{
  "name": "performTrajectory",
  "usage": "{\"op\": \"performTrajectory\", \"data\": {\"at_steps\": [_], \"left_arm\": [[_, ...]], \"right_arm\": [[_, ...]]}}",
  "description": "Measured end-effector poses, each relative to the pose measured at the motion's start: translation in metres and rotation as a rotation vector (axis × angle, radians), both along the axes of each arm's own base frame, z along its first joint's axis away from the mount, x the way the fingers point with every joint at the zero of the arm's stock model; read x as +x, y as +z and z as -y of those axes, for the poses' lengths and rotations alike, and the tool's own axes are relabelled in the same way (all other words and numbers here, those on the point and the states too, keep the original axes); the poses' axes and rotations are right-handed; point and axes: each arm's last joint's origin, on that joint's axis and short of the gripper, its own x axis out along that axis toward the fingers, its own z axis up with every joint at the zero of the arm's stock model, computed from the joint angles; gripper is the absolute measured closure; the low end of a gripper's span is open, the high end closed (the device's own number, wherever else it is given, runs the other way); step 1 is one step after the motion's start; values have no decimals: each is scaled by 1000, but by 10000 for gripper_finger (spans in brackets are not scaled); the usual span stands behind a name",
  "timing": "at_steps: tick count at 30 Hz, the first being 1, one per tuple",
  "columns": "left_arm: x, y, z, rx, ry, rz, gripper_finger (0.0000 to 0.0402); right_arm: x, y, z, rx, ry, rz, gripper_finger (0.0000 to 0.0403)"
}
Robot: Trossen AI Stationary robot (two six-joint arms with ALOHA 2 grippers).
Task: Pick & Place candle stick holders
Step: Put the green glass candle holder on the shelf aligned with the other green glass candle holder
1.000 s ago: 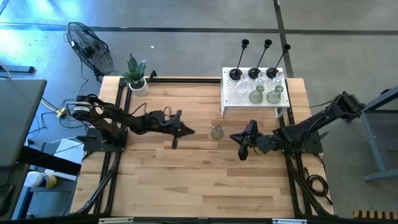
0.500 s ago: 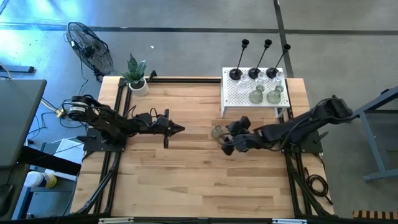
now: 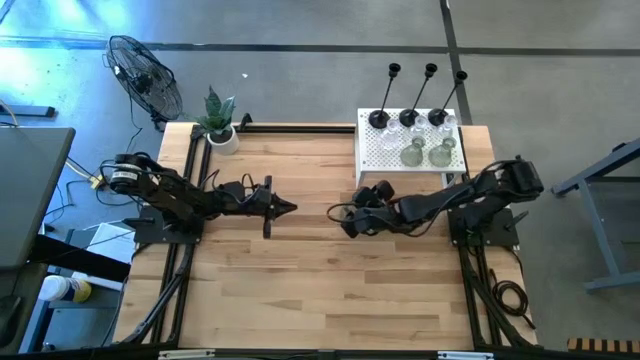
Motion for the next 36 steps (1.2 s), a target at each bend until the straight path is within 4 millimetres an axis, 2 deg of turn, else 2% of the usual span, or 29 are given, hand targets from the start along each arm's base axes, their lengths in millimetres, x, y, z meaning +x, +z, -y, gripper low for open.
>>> {"op": "performTrajectory", "data": {"at_steps": [7,10,14,20,24,27,30,33,36], "left_arm": [[0,0,0,0,0,-3,390],[0,-1,0,0,0,-5,390],[0,-1,0,0,0,-5,390],[0,-1,0,-1,0,-5,390],[0,-1,0,-1,0,-5,390],[0,-1,0,-1,0,-5,390],[0,-1,0,0,0,-5,390],[0,0,0,0,0,-5,390],[0,0,0,0,0,-4,390]], "right_arm": [[8,-13,3,36,36,-8,88],[9,-17,2,37,38,-16,102],[10,-18,2,39,36,-16,145],[10,-18,1,55,56,-17,234],[9,-13,-2,57,67,-5,242],[5,0,-5,71,85,41,241],[-3,23,-5,91,100,111,223],[-15,52,0,72,98,161,219],[-26,87,10,2,45,167,233]]}}
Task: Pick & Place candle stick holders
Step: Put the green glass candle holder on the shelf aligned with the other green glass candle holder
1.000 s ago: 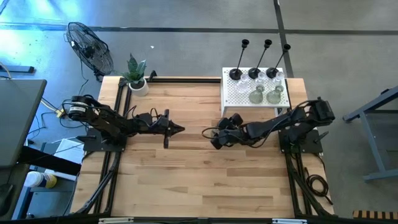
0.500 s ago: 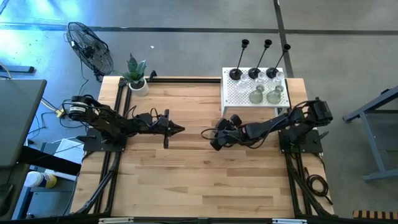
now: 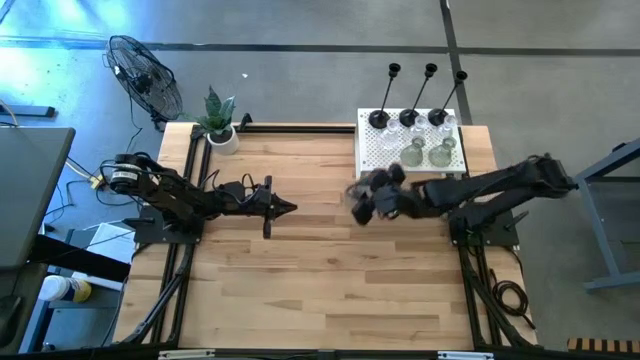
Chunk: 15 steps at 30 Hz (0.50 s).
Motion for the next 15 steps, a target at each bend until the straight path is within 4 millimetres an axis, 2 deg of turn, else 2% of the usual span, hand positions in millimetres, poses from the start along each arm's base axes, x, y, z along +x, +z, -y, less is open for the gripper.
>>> {"op": "performTrajectory", "data": {"at_steps": [4,6,9,11,15], "left_arm": [[0,0,0,0,0,2,390],[0,0,0,0,0,2,390],[0,0,0,0,0,2,390],[0,0,0,0,0,1,390],[0,0,0,0,0,-2,390]], "right_arm": [[-8,46,18,-74,-70,25,239],[-11,60,31,-91,-114,2,234],[-15,68,55,-89,-180,-53,222],[-18,66,68,-72,-208,-88,222],[-28,59,82,-44,-263,-154,233]]}}
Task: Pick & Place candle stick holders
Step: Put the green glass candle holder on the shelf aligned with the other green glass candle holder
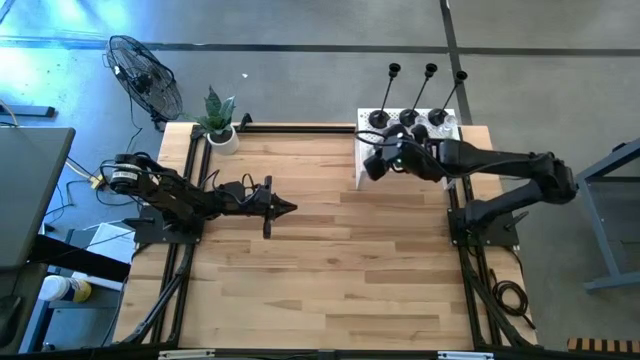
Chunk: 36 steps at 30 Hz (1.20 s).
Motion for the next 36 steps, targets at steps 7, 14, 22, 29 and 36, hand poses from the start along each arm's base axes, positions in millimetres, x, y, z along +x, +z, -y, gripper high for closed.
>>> {"op": "performTrajectory", "data": {"at_steps": [7,14,22,29,36], "left_arm": [[0,0,0,0,0,-3,390],[0,0,0,0,0,-2,390],[0,0,0,0,0,-1,390],[0,0,0,0,0,-1,390],[0,0,0,0,0,-1,390]], "right_arm": [[-6,-6,6,25,-44,-43,223],[-13,-11,13,58,-103,-104,233],[-14,-12,19,83,-108,-90,217],[-14,-12,21,99,-111,-80,215],[-15,-11,24,96,-107,-89,195]]}}
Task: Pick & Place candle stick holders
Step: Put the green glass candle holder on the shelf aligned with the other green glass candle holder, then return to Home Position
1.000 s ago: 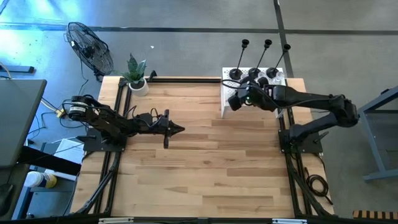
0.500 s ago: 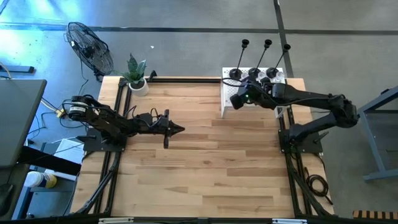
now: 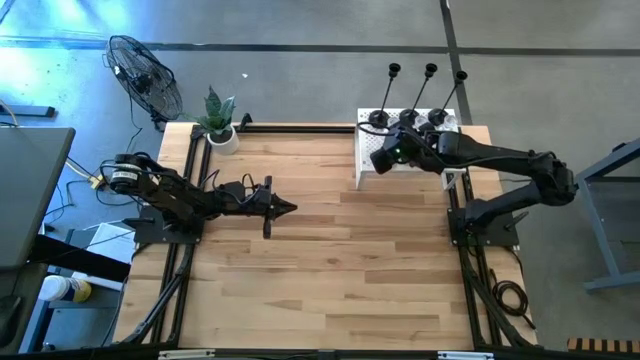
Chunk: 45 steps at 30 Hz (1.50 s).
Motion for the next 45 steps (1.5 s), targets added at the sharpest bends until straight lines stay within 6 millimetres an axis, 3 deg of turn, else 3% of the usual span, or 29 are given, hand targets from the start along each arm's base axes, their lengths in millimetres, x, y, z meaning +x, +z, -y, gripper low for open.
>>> {"op": "performTrajectory", "data": {"at_steps": [13,22,26,30,36,41,45], "left_arm": [[0,0,0,0,0,0,390],[0,0,0,9,2,-3,390],[-1,0,0,26,1,-3,390],[-12,3,0,44,32,-20,390],[-30,19,1,54,53,-58,390],[-51,32,3,40,48,-110,390],[-70,44,5,30,47,-94,390]], "right_arm": [[-3,6,0,-65,1,-8,148],[-23,58,-17,-191,72,97,155],[-31,69,-32,-253,159,140,180],[-32,56,-54,-321,326,188,247],[-38,10,-81,-355,672,312,384],[-53,-29,-96,-357,985,472,381],[-73,-55,-101,-366,1098,581,397]]}}
